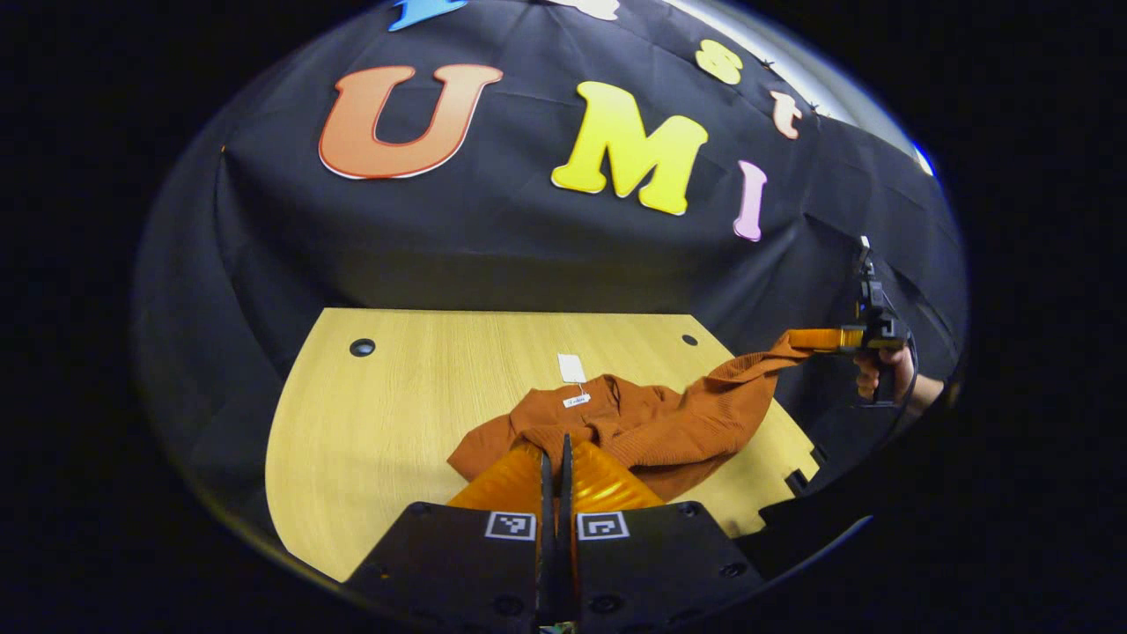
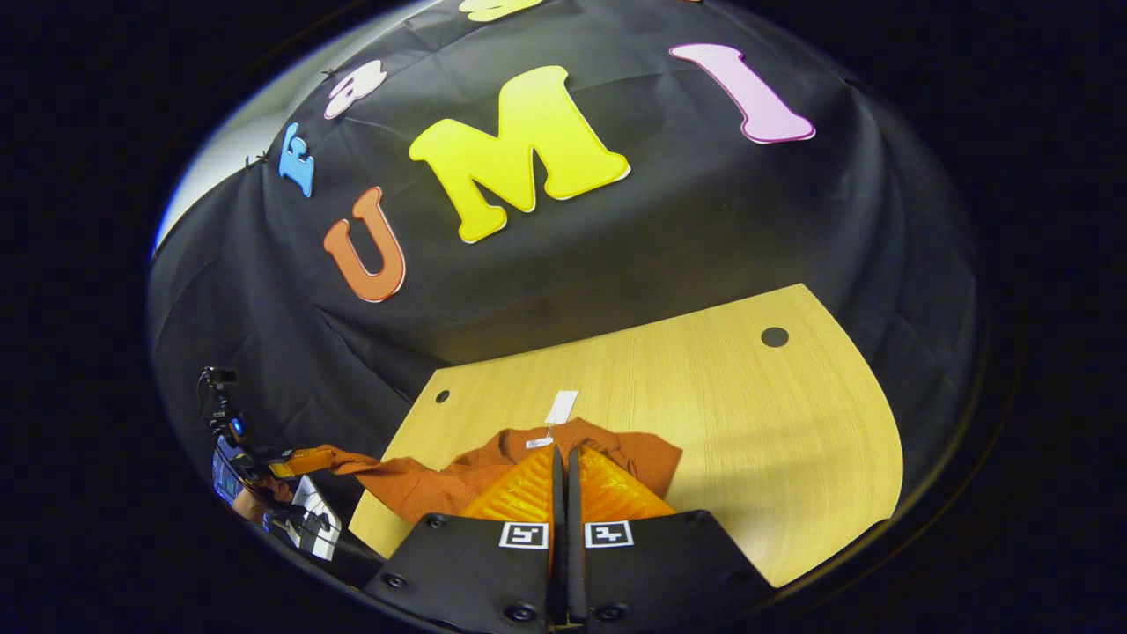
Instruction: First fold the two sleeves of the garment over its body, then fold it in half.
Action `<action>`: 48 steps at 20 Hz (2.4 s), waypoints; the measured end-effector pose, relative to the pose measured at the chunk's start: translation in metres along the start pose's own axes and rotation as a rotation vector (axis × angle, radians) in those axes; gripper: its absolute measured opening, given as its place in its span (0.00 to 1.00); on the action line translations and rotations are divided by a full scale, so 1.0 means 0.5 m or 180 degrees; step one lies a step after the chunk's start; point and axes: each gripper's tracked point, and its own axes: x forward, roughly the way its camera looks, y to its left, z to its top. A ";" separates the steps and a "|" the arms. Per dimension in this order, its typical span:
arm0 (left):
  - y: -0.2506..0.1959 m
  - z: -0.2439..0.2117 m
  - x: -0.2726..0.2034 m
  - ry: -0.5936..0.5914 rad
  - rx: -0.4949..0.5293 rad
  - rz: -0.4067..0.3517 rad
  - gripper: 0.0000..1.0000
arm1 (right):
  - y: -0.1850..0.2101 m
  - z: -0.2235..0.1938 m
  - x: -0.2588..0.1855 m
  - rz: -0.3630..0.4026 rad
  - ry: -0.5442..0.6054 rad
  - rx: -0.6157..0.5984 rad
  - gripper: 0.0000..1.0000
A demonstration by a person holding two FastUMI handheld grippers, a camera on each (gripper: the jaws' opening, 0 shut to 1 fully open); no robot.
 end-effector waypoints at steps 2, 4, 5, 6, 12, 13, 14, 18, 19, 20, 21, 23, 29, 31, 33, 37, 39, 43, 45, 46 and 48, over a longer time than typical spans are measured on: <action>0.023 0.016 0.054 0.0030 -0.0193 -0.0070 0.03 | -0.024 0.031 0.075 -0.0012 0.0012 0.0046 0.01; 0.064 0.017 0.114 0.0155 -0.0316 -0.0066 0.03 | -0.054 0.051 0.157 -0.0064 0.0055 0.0083 0.01; 0.082 0.013 0.142 0.0243 -0.0392 -0.0052 0.03 | -0.069 0.049 0.191 -0.0083 0.0097 0.0061 0.01; 0.101 0.009 0.173 0.0309 -0.0496 -0.0034 0.03 | -0.086 0.044 0.229 -0.0098 0.0145 0.0035 0.01; 0.199 -0.071 0.337 0.0726 -0.0953 0.0210 0.05 | -0.191 -0.027 0.448 -0.0333 0.0508 0.0100 0.00; 0.208 -0.085 0.356 0.0772 -0.1051 0.0251 0.05 | -0.199 -0.035 0.474 -0.0370 0.0543 0.0163 0.01; 0.212 -0.096 0.370 0.0800 -0.1110 0.0284 0.05 | -0.213 -0.047 0.495 -0.0427 0.0592 0.0159 0.00; 0.238 -0.128 0.412 0.0881 -0.1259 0.0428 0.07 | -0.246 -0.088 0.543 -0.0569 0.0719 0.0229 0.01; 0.239 -0.126 0.415 0.0865 -0.1303 0.0418 0.08 | -0.250 -0.092 0.548 -0.0580 0.0725 0.0228 0.01; 0.245 -0.136 0.418 0.0891 -0.1291 0.0468 0.13 | -0.253 -0.098 0.552 -0.0604 0.0729 0.0212 0.07; 0.248 -0.141 0.416 0.0913 -0.1251 0.0502 0.16 | -0.254 -0.086 0.539 -0.0604 0.0713 0.0192 0.12; 0.257 -0.125 0.402 0.0834 -0.1145 0.0582 0.46 | -0.243 -0.075 0.534 -0.0612 0.0667 0.0112 0.25; 0.247 -0.053 0.345 0.0529 -0.0788 0.0735 0.98 | -0.192 -0.004 0.457 -0.0658 0.0281 -0.0139 0.87; 0.211 -0.013 0.311 0.0311 -0.0701 0.0699 0.98 | -0.150 0.013 0.413 -0.0637 0.0135 -0.0270 0.88; 0.169 0.024 0.269 0.0093 -0.0584 0.0637 0.98 | -0.097 0.029 0.353 -0.0610 -0.0031 -0.0373 0.88; 0.082 0.084 0.163 -0.0347 -0.0451 0.0550 0.98 | 0.029 0.053 0.203 -0.0571 -0.0465 -0.0568 0.89; 0.035 0.107 0.100 -0.0569 -0.0328 0.0573 0.98 | 0.090 0.056 0.122 -0.0541 -0.0686 -0.0682 0.90; -0.083 0.142 -0.026 -0.1027 0.0039 0.0625 0.98 | 0.207 0.052 -0.035 -0.0352 -0.1100 -0.0972 0.92; -0.139 0.145 -0.080 -0.1255 0.0144 0.0706 0.98 | 0.245 0.051 -0.122 -0.0271 -0.1367 -0.1103 0.92; -0.166 0.143 -0.107 -0.1355 0.0139 0.0759 0.97 | 0.260 0.041 -0.159 -0.0220 -0.1456 -0.1145 0.91; -0.207 0.131 -0.153 -0.1576 0.0164 0.0852 0.97 | 0.274 0.016 -0.232 -0.0152 -0.1552 -0.1176 0.91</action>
